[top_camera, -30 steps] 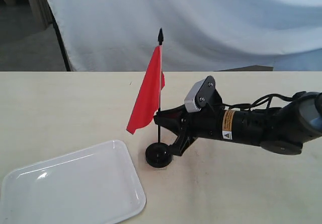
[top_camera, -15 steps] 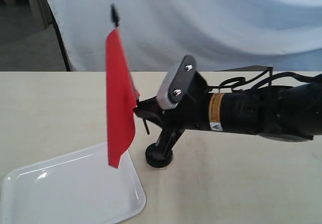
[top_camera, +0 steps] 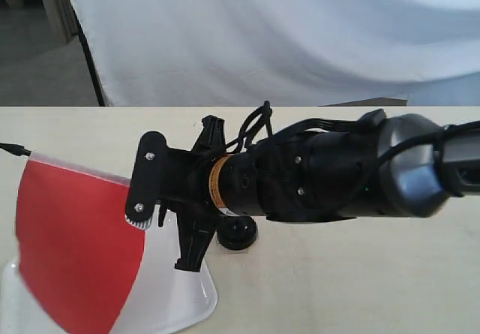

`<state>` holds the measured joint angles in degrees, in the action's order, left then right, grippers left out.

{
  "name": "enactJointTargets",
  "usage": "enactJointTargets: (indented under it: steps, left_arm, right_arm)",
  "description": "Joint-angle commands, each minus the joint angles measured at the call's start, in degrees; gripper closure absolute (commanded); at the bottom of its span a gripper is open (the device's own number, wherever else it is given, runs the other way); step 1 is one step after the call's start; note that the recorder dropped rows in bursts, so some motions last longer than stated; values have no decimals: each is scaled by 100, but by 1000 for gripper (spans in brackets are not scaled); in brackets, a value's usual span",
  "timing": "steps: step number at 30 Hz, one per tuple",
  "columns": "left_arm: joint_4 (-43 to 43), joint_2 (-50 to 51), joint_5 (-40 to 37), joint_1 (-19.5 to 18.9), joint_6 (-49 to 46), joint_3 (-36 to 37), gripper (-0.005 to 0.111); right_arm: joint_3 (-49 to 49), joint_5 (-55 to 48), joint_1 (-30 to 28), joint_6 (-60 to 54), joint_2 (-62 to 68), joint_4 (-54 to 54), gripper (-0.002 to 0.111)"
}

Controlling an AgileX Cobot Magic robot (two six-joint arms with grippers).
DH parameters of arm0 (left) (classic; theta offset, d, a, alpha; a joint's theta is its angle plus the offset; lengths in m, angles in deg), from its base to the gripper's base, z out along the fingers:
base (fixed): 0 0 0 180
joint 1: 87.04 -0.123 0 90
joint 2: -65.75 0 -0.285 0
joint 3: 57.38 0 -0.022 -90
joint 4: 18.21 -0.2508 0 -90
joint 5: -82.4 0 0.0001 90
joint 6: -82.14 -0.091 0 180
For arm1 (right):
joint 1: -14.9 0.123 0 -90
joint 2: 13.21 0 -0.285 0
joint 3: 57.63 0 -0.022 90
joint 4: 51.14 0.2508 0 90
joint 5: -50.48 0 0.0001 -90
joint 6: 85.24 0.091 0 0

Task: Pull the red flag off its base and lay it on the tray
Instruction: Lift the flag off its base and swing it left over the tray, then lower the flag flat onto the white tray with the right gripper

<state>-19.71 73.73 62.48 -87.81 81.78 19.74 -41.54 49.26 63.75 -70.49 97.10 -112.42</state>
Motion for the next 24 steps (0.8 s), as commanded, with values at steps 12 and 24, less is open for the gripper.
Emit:
enactJointTargets:
  steps: [12,24]
  left_arm:
    - [-15,-19,26,11,36,9,107]
    - [-15,-19,26,11,36,9,107]
  right_arm:
    - [-1076,-645,629,-430,1797,-817,109]
    - [-1272,-660,672,-406,2097,-776,105]
